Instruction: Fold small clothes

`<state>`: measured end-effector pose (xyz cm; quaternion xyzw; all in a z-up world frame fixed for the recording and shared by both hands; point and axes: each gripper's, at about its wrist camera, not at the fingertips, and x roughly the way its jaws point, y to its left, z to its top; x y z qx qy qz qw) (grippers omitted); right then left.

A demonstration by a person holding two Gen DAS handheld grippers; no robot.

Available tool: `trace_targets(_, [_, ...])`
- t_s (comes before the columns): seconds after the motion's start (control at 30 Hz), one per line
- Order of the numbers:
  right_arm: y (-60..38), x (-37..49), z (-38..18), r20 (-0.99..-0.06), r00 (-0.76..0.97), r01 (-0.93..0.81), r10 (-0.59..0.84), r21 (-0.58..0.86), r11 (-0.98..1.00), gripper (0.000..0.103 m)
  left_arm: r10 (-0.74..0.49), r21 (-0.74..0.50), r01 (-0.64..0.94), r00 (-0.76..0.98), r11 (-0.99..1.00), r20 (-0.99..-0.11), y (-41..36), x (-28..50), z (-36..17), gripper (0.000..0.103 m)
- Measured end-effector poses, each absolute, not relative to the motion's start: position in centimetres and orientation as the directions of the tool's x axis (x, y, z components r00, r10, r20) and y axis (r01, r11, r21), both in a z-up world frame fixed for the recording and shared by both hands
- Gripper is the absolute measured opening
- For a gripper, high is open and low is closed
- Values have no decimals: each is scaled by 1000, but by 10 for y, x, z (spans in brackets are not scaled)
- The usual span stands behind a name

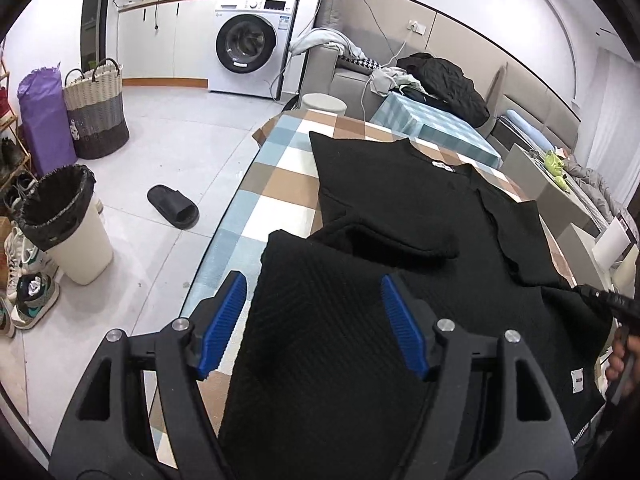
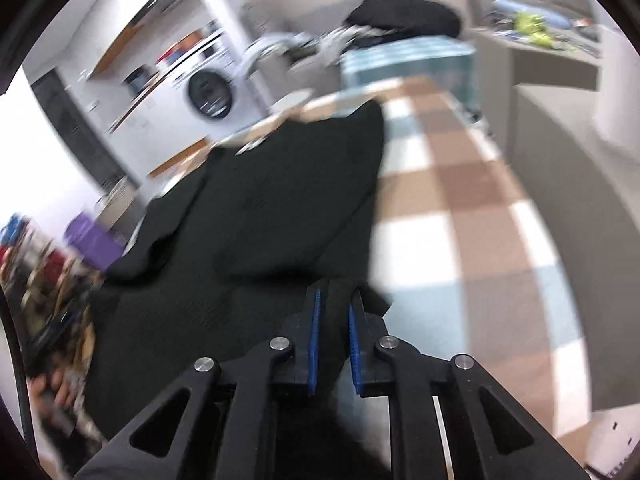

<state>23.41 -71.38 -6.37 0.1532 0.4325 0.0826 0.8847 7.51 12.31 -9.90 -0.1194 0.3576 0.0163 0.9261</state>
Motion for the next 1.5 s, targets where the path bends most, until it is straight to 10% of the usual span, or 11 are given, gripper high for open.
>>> trace_targets(0.23, [-741,224,-70,-737,608,43,295,401,915,48,-30,-195,-136,742,971,-670,128,58,-99,67])
trace_targets(0.6, [-736,127,-51,-640,657,-125,397,427,896,65,-37,-182,-131,707,975,-706,134,22,-119,68])
trace_targets(1.33, [-706,128,-73,-724,593,-217,352,277,936,65,-34,-166,-162,607,973,-794,136,54,-162,67])
trace_targets(1.5, [-699,133,-75,-731,590,-220,344,264,939,65,-9,-104,-130,583,986,-813,121,75,-161,40])
